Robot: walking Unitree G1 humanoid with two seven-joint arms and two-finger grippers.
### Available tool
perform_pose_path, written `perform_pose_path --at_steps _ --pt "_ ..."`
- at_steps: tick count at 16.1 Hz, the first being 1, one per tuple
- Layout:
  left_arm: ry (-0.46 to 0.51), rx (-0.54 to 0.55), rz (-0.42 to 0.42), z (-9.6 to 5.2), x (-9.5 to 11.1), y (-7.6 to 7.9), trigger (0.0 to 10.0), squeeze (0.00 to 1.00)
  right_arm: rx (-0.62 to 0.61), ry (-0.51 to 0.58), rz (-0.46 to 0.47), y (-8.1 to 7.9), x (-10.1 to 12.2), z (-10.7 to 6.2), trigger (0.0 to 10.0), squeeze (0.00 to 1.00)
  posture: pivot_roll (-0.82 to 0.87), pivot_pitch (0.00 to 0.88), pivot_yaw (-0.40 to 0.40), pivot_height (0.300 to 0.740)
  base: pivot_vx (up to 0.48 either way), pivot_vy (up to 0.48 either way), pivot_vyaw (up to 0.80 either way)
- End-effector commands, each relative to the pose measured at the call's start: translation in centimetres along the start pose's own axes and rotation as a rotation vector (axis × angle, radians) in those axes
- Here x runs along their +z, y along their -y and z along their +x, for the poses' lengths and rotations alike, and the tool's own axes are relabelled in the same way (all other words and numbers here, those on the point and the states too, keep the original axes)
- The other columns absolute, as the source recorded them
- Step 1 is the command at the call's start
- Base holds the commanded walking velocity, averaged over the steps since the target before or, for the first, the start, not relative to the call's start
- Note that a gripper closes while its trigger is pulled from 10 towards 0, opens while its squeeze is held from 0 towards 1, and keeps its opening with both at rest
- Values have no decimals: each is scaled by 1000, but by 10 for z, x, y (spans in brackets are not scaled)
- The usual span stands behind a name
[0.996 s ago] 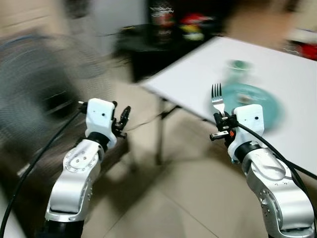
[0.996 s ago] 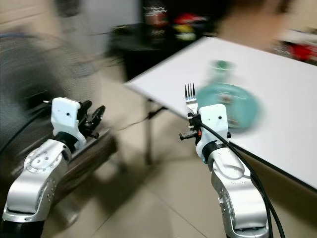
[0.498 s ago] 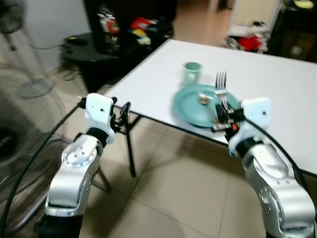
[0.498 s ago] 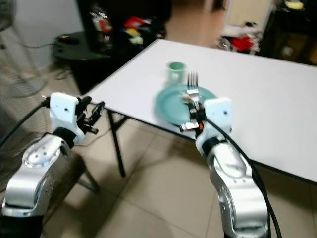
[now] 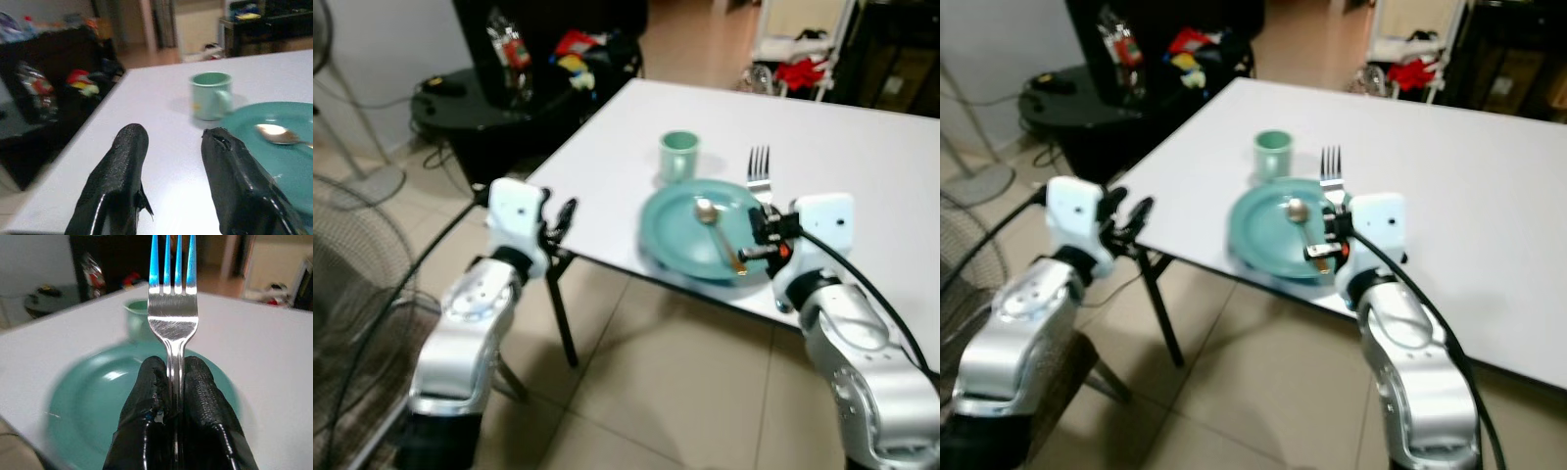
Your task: Setting the table
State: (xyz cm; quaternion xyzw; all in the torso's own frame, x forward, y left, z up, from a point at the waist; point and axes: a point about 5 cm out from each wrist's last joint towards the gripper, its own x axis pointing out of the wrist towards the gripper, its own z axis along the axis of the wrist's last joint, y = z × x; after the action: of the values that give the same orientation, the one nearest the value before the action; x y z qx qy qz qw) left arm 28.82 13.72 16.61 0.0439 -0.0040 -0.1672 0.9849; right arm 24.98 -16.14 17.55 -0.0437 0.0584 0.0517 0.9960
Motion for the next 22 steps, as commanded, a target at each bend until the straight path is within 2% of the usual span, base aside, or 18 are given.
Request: perform_pose_path --at_steps 1,8,10,13,14,15,18,22 --pt "12 23 19 -2 3 -8 10000 0 8 -4 2 -4 2 2 10000 0 -18 0 75 740 341 0 0" --pt "8 30 30 -7 0 -11 10000 0 41 -91 22 -7 -5 12 10000 0 9 0 52 740 341 0 0" --pt "2 13 45 -8 -1 -10 10000 0 66 -158 35 -12 -11 20 10000 0 12 0 53 740 285 0 0" --pt "-34 -94 65 -14 -4 -4 10000 0 125 -222 83 -24 -14 40 10000 0 18 0 61 740 0 0 0" --pt "-48 -147 72 -17 -4 -2 10000 0 121 -278 95 -27 -15 53 10000 0 21 0 59 740 0 0 0" --pt "-51 -157 75 -17 -4 -1 10000 0 119 -287 102 -28 -15 55 10000 0 27 0 55 740 0 0 0" --pt "-81 -241 104 -20 -3 0 10000 0 106 -404 189 -36 -11 76 10000 0 39 0 47 740 0 0 0" --pt "-103 -343 99 -26 0 6 10000 0 71 -537 212 -37 -17 87 10000 0 52 0 29 740 0 0 0"
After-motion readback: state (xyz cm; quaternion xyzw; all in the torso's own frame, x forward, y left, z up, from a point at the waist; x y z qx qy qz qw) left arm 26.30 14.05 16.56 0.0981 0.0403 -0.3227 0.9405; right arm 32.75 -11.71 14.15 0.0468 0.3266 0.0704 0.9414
